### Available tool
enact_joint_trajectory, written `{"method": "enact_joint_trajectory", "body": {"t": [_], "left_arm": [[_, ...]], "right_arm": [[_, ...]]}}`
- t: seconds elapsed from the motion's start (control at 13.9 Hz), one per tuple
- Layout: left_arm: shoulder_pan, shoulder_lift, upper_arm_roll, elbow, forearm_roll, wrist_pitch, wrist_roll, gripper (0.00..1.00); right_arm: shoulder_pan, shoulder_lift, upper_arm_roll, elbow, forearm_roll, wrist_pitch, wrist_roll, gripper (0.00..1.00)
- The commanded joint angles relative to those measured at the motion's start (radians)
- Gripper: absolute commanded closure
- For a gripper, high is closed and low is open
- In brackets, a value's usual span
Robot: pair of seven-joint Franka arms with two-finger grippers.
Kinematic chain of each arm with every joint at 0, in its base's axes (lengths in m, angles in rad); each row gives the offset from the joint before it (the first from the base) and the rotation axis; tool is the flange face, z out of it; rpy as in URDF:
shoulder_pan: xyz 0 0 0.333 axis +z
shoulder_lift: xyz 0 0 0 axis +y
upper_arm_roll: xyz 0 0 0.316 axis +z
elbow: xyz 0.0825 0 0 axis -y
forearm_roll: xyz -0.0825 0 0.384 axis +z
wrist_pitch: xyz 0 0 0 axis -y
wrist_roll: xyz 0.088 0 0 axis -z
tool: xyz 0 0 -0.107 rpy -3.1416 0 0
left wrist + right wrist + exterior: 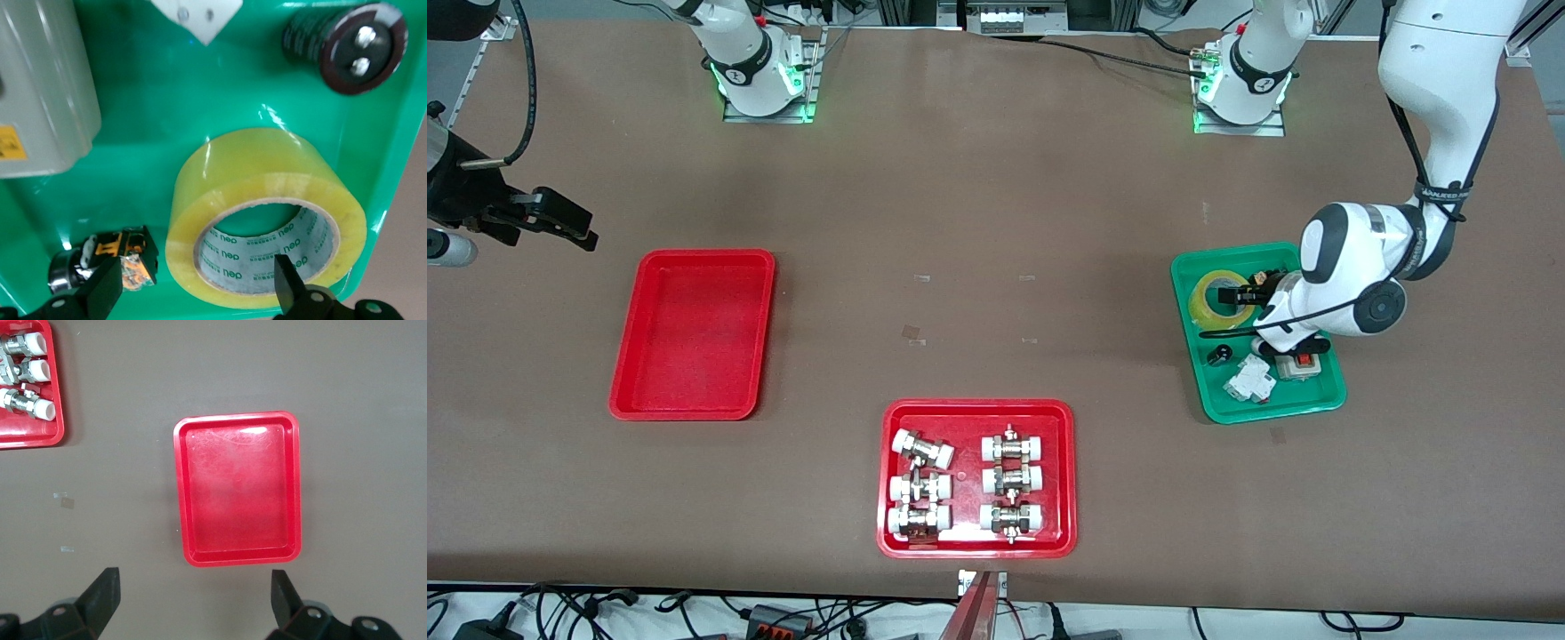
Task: Left arm passes tape to right arm into tray
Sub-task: 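Lower the left gripper and grasp the yellow tape roll's rim, then lift the tape with the left gripper and carry it toward the middle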
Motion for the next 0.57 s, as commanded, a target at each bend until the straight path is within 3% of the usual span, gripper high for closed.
{"method": "enact_joint_trajectory", "body": {"t": [0.0, 0.14, 0.22, 0.43, 0.5], "left_arm": [[-0.001, -0.041, -0.005, -0.035, -0.017, 0.021, -0.015, 0.22], [-0.001, -0.041, -0.005, -0.035, -0.015, 0.024, -0.012, 0.65], [0.001, -0.042, -0.005, -0.033, -0.015, 0.024, -0.003, 0.79], [0.004, -0.041, -0.005, -0.030, -0.003, 0.035, 0.002, 0.99], [0.005, -0.042, -0.005, -0.029, -0.001, 0.037, 0.003, 0.99]], "right_arm": [[-0.008, 0.003, 0.008, 0.016, -0.015, -0.002, -0.004, 0.00], [-0.007, 0.003, 0.008, 0.016, -0.015, -0.004, -0.001, 0.00], [-0.007, 0.003, 0.008, 0.016, -0.016, -0.004, -0.001, 0.00], [-0.007, 0.003, 0.008, 0.016, -0.016, -0.004, -0.001, 0.00], [-0.008, 0.003, 0.009, 0.016, -0.016, -0.002, -0.001, 0.00]]}}
